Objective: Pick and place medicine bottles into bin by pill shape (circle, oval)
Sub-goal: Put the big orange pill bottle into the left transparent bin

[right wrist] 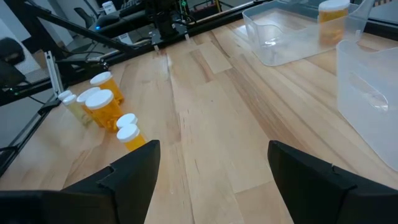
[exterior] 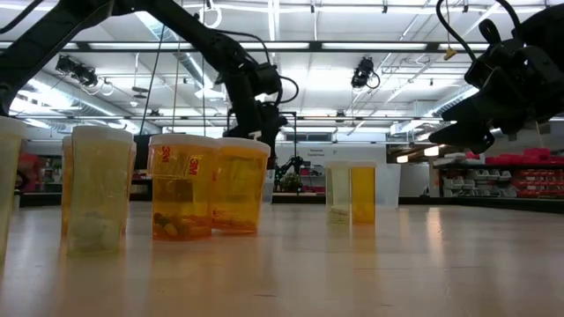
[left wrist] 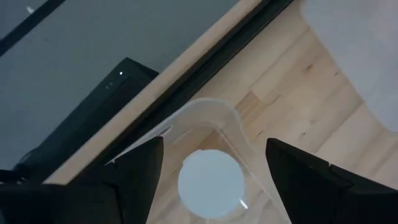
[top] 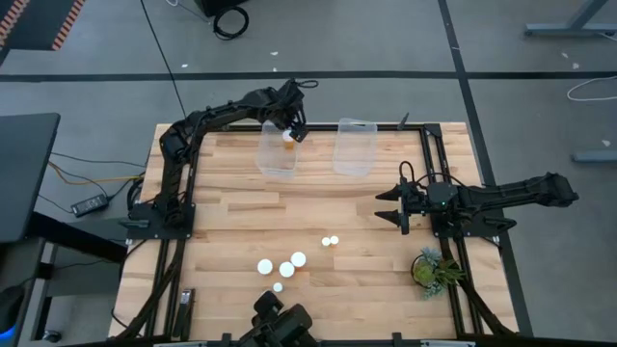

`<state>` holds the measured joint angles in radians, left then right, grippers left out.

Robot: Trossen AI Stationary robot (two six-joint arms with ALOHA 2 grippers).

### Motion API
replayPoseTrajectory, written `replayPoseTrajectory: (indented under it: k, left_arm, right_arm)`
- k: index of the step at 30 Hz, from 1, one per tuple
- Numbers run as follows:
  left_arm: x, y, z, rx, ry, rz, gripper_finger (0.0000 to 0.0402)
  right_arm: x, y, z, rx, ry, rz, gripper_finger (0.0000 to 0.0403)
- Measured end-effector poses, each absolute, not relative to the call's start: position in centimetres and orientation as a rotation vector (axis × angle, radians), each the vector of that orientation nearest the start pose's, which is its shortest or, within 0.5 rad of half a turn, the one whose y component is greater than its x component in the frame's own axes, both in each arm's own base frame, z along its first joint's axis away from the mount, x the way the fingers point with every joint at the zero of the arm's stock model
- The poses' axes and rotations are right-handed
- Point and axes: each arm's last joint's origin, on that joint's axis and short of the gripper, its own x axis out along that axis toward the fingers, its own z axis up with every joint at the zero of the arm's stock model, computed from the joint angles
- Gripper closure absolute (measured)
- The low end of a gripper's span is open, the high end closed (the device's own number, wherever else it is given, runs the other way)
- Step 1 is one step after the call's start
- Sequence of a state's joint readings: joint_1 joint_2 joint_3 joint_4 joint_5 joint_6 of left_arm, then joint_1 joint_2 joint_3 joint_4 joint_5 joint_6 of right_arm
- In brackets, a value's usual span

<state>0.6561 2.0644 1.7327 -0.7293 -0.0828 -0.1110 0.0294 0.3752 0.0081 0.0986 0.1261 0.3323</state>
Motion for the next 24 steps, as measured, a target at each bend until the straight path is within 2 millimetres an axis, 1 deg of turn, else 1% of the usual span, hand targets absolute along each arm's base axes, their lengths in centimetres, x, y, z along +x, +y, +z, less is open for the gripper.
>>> replayPoseTrajectory:
  k: [2,5,9,13,18,21,24]
  left_arm:
    - [35.2,26.9,23.7,-0.376,1.023,0.702,0.0108]
    - [35.5,25.9,24.7,-0.332,1.089,0.634,0.0108]
    - [36.1,23.7,25.3,-0.311,1.171,0.468,0.0108]
    - [37.2,20.6,25.3,-0.279,1.238,0.322,0.0108]
    - [38.5,15.8,25.3,-0.174,1.331,0.164,0.0108]
    - [39.1,13.2,25.4,-0.133,1.361,0.102,0.0108]
    - [39.3,11.1,25.9,-0.101,1.374,0.065,0.0108]
  right_arm:
    - [11.8,0.0,14.3,0.309,0.249,-0.140,0.0098]
    - [11.8,0.0,14.3,0.309,0.249,-0.140,0.0098]
    - [11.8,0.0,14.3,0.309,0.249,-0.140,0.0098]
    - [11.8,0.0,14.3,0.309,0.249,-0.140,0.0098]
    - [11.8,0.0,14.3,0.309,0.249,-0.140,0.0098]
    - [11.8,0.0,14.3,0.309,0.249,-0.140,0.0098]
    - [11.8,0.0,14.3,0.309,0.249,-0.140,0.0098]
